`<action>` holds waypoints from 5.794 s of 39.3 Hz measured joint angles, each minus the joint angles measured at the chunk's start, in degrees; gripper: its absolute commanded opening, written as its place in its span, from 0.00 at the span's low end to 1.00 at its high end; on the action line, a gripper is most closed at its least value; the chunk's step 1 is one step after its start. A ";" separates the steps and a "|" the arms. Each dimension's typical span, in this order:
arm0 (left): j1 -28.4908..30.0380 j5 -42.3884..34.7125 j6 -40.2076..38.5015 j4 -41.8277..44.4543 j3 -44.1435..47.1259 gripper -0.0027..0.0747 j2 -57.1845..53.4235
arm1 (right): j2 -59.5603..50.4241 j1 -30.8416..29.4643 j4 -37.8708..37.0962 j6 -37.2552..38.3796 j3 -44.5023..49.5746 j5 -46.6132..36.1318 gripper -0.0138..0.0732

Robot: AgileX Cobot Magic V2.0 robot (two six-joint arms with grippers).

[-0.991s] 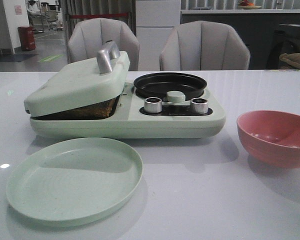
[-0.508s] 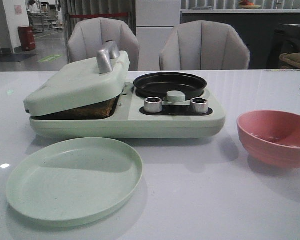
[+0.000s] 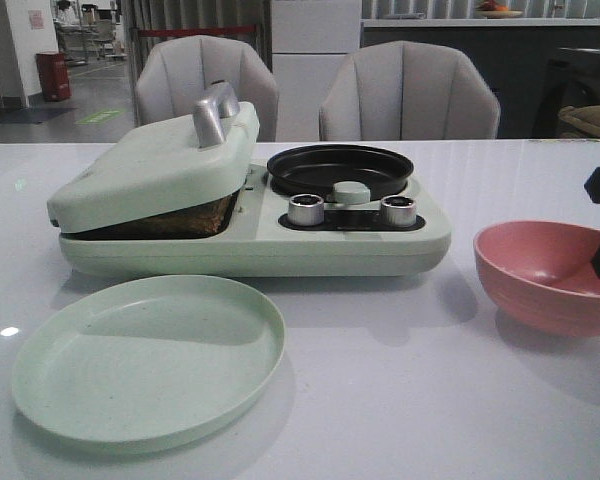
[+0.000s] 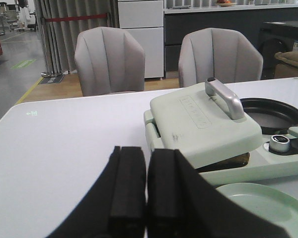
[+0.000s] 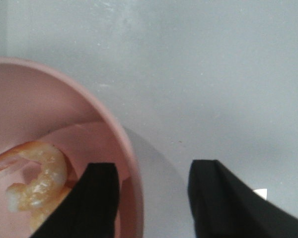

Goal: Make breakfast with bread and shrimp
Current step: 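Move the right gripper down to the rim of the pink bowl, then grasp the pink bowl rim with the right gripper and lift it, then tilt the pink bowl over the black pan to pour the shrimp, then carry the empty pink bowl back toward its spot on the table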

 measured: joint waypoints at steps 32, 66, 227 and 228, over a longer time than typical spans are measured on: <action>0.00 0.00 0.00 0.00 0.00 0.18 0.00 | -1.24 1.05 3.02 0.00 -8.70 0.82 0.32; 0.00 0.00 0.00 0.00 0.00 0.18 0.00 | 3.95 23.09 7.30 -0.12 -16.28 -53.72 0.32; 0.00 0.00 0.00 0.00 0.00 0.18 0.00 | -6.88 14.36 1.67 5.29 -24.66 -15.32 0.32; 0.00 0.00 0.00 0.00 0.00 0.18 0.00 | -7.48 13.14 1.67 5.29 -24.66 -13.14 0.32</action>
